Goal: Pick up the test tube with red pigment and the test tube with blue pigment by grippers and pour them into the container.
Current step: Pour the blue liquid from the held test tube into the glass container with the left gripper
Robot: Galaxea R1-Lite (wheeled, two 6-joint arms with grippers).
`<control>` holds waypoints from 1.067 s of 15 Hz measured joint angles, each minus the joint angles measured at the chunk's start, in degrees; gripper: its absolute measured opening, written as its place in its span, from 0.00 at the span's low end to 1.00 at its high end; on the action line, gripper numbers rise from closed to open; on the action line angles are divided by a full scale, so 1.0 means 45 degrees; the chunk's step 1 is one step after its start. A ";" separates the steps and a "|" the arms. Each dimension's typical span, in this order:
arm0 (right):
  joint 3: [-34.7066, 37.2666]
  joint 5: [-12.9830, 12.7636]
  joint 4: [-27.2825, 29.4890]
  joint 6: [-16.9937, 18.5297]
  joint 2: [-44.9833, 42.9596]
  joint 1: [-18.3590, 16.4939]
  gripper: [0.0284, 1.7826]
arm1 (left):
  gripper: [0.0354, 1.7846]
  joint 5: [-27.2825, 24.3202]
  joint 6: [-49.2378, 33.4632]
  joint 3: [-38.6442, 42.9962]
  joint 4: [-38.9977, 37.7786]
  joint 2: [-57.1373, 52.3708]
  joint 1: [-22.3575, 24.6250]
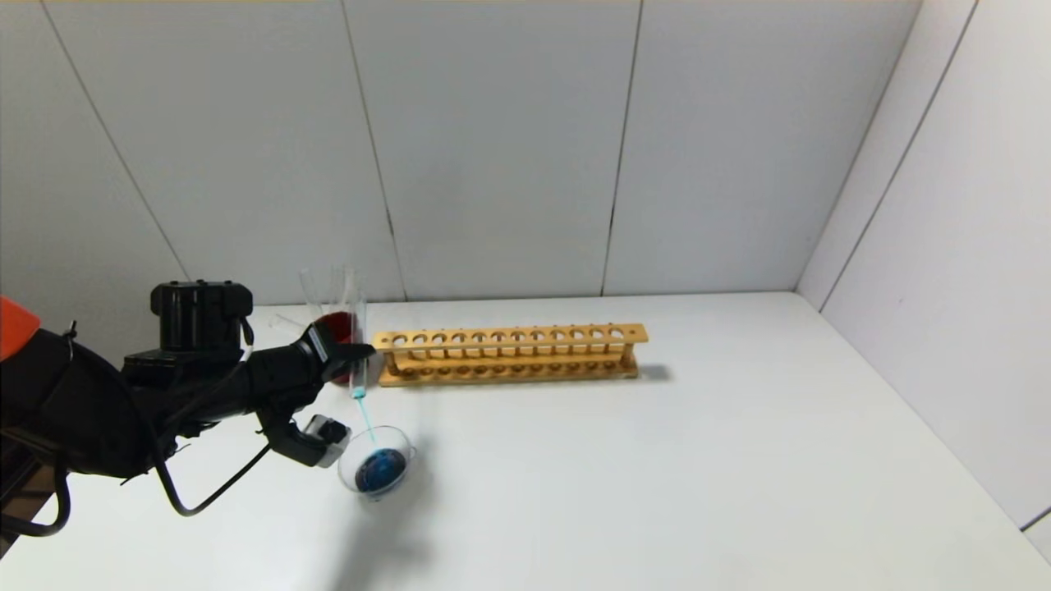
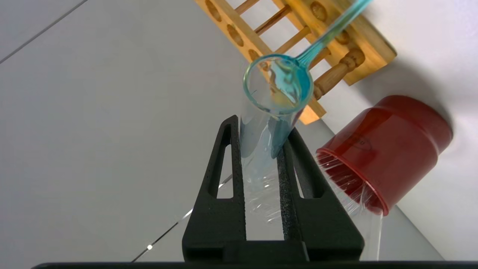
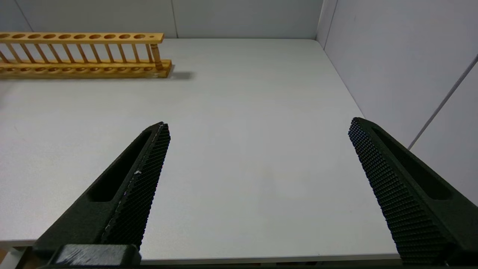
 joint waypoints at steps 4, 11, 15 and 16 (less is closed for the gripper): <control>0.0000 0.0000 0.0005 -0.0005 0.0000 -0.0005 0.98 | 0.16 -0.0014 0.0423 -0.0103 -0.0014 -0.0106 0.0000; 0.0000 0.0000 0.0000 -0.0005 0.0000 0.0000 0.98 | 0.16 -0.0014 0.1103 -0.0293 -0.0014 -0.0252 -0.0079; 0.0000 -0.0005 0.0005 -0.0005 0.0000 0.0000 0.98 | 0.16 0.0011 0.1471 -0.0301 -0.0008 -0.0423 -0.0249; 0.0000 -0.0005 0.0005 -0.0005 0.0000 0.0000 0.98 | 0.16 0.0024 0.1617 -0.0301 -0.0024 -0.0479 -0.0298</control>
